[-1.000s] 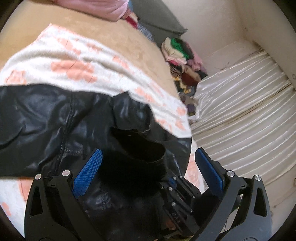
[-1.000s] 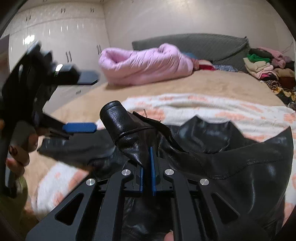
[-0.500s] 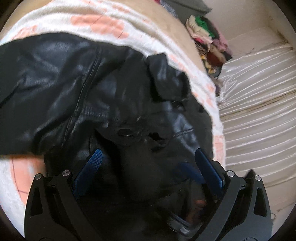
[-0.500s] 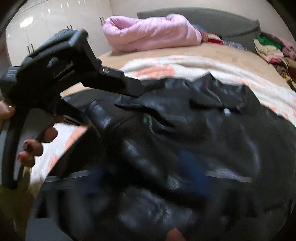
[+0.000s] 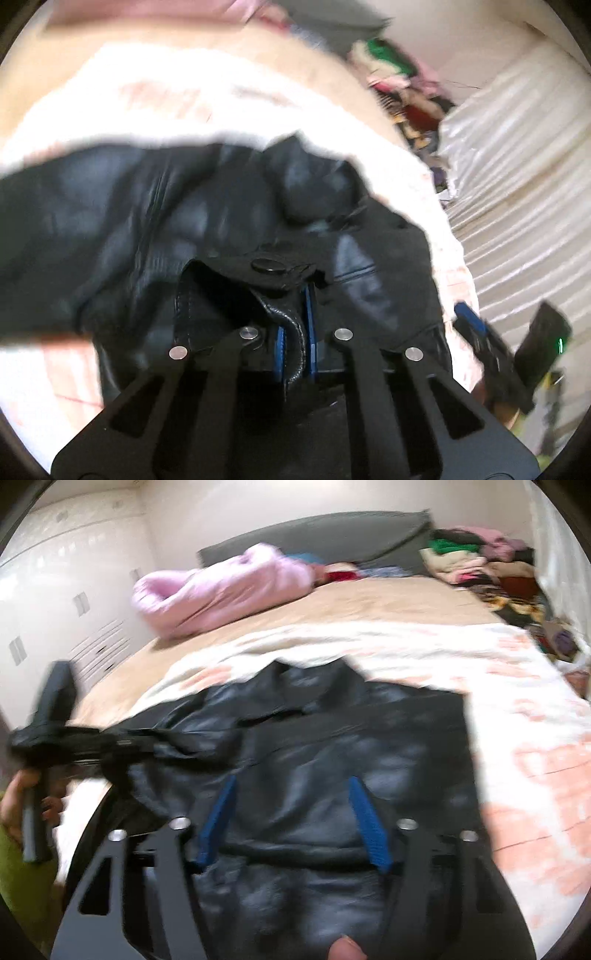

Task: Fold large clothes
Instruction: 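Fold the held sleeve across the jacket back and open the right tool, then move the left tool to the cuff of the other sleeve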

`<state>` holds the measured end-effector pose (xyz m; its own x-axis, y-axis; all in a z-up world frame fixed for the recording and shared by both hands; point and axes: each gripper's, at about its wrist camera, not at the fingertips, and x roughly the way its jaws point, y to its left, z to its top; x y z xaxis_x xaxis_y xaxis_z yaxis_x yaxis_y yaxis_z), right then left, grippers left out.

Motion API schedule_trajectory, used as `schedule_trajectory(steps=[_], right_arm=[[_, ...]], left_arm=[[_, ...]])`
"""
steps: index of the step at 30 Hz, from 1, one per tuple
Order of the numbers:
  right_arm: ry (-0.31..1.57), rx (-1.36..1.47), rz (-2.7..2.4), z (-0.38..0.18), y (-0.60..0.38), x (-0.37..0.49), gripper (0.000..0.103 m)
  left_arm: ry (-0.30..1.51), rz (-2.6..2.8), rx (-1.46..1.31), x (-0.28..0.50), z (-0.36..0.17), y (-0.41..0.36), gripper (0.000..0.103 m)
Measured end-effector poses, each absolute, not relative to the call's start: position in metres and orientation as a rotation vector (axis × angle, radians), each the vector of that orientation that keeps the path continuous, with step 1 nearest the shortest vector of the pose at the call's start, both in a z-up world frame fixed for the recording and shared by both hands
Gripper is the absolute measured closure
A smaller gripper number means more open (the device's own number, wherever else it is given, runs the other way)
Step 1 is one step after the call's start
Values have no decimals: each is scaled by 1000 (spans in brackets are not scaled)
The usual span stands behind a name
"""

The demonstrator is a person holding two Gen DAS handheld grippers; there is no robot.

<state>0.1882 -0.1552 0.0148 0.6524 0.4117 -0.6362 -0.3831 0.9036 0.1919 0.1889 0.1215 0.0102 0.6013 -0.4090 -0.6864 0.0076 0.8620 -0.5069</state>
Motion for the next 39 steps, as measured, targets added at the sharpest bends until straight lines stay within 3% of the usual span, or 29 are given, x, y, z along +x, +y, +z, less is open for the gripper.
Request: schedule_trajectory(steps=[4, 9, 17, 20, 23, 28, 31, 39], right_arm=[[743, 44, 364, 20, -173, 233, 52], [832, -43, 288, -16, -164, 284, 53], [960, -39, 193, -75, -179, 319, 53], [957, -43, 184, -77, -179, 318, 53], [917, -14, 192, -60, -176, 307, 44], [840, -3, 273, -32, -167, 269, 35], [830, -5, 325, -24, -160, 249, 30], [924, -36, 349, -44, -148, 220, 29]], left_arm=[[746, -259, -340, 180, 49, 115, 100], [877, -148, -297, 201, -1, 134, 100], [959, -78, -273, 198, -44, 144, 86], [962, -68, -249, 197, -41, 140, 82], [958, -50, -218, 194, -35, 136, 73], [942, -53, -201, 186, -23, 131, 50], [933, -55, -187, 181, -17, 127, 44], [945, -46, -165, 172, -20, 122, 44]])
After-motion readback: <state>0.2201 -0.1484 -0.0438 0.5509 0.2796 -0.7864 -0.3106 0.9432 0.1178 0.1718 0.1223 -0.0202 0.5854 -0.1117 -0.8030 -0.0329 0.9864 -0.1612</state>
